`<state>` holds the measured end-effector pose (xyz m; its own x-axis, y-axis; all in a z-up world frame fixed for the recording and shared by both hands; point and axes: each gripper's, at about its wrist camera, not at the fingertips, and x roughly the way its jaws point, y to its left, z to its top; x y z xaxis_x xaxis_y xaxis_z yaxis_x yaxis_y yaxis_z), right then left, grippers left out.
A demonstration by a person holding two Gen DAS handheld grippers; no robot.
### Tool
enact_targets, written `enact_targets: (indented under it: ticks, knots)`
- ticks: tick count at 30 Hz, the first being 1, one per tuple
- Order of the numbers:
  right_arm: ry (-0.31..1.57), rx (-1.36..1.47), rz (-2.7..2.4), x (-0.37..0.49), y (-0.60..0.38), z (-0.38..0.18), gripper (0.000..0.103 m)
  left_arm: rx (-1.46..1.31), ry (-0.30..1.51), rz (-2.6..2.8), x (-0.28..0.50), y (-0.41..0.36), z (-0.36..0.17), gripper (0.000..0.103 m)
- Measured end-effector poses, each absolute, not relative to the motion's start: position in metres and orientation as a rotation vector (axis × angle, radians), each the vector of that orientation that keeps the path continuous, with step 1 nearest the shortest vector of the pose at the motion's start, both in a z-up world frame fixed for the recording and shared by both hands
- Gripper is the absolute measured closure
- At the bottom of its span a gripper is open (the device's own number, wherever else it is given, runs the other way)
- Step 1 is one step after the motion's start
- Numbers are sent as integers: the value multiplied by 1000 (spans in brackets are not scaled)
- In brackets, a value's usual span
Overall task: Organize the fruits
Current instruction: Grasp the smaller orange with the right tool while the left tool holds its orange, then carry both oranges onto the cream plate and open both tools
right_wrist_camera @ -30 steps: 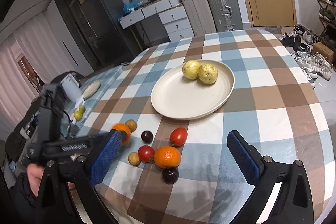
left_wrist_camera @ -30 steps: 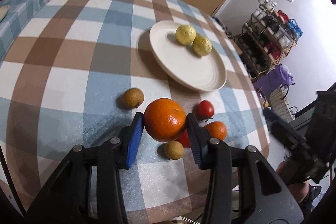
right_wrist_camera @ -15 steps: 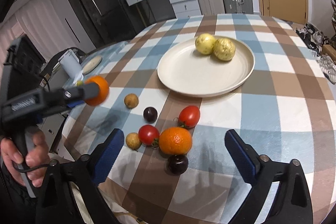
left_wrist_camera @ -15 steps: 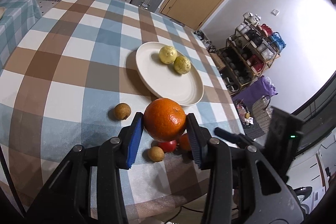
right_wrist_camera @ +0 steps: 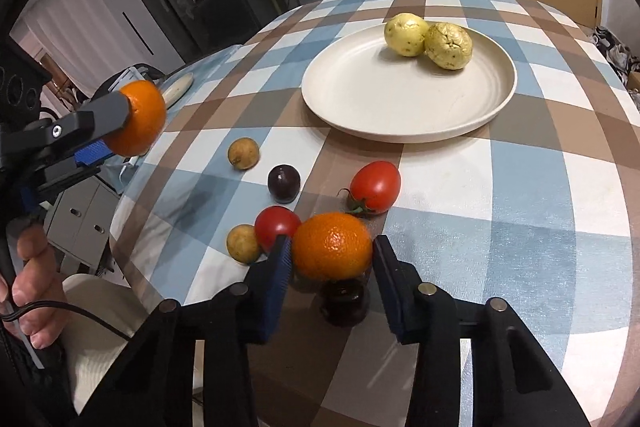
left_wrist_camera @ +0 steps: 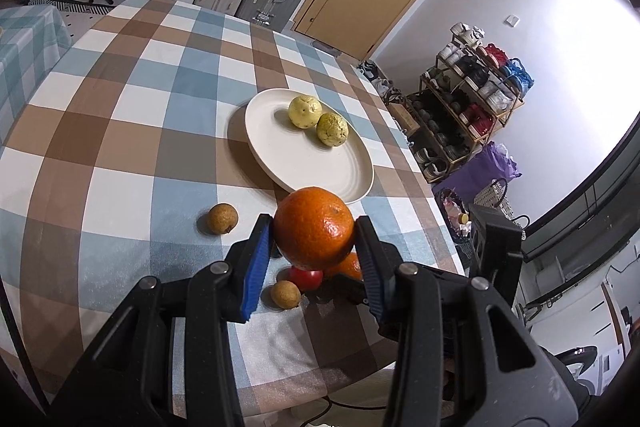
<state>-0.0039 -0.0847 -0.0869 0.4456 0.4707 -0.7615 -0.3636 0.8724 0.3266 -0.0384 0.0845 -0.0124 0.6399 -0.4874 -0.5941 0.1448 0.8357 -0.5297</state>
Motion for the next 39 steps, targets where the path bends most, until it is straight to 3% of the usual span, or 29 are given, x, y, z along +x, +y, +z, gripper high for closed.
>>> enact_targets:
  ticks: [20, 32, 39]
  knots:
    - [857, 242, 525, -3, -111, -51, 62, -392, 830, -371, -8, 68, -6, 64]
    - [788, 265, 546, 37, -116, -22, 62, -344, 856, -395, 90, 44, 20, 64]
    - [785, 226, 567, 88, -102, -22, 62, -347, 943, -383, 170, 41, -7, 64]
